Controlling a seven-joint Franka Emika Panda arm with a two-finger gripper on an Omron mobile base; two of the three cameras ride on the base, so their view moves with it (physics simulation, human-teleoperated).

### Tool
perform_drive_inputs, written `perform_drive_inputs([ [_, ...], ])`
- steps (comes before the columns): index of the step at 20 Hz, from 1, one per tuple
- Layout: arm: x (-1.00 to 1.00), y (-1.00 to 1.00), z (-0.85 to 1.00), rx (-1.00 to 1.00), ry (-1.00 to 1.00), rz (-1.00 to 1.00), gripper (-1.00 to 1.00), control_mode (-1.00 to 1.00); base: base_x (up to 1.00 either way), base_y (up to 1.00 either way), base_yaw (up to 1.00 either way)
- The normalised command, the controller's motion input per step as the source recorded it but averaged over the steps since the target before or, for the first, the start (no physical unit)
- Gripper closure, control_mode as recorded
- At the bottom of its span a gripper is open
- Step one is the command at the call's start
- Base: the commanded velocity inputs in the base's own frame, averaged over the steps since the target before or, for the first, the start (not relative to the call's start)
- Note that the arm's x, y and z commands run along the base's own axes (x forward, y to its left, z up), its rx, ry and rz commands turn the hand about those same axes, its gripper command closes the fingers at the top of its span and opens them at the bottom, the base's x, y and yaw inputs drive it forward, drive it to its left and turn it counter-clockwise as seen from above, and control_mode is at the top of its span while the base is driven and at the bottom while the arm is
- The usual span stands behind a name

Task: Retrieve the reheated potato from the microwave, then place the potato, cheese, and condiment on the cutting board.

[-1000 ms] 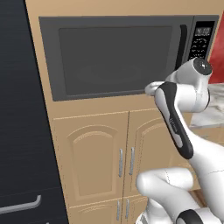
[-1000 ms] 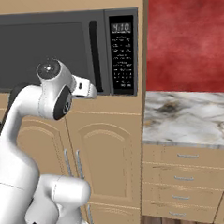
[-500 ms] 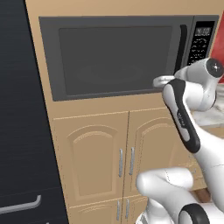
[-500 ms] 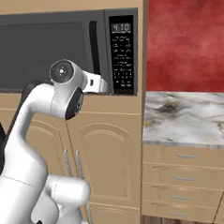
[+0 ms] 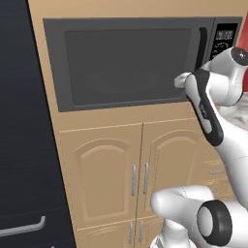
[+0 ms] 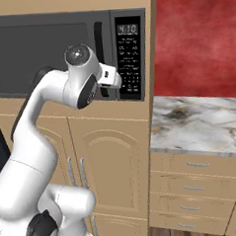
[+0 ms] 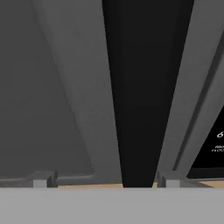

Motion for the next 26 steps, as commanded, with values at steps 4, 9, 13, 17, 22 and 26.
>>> perform_drive_inputs([
  [4,0.26,-0.16,0.10,-0.01,0.02,0.00,-1.00,-1.00,0.00,0.00,0.00],
  [9,0.32,-0.10,0.03,0.00,0.00,0.00,-1.00,-1.00,0.00,0.00,0.00],
  [13,0.06,-0.04,0.03,-0.02,-0.14,0.00,-1.00,-1.00,0.00,0.00,0.00],
  [17,0.00,-0.06,0.00,-0.03,-0.21,0.00,-1.00,-1.00,0.00,0.00,0.00],
  [22,0.07,-0.01,0.00,-0.01,-0.19,0.00,-1.00,-1.00,0.00,0.00,0.00],
  [26,0.37,0.00,0.00,0.00,-0.06,0.00,-1.00,-1.00,0.00,0.00,0.00],
])
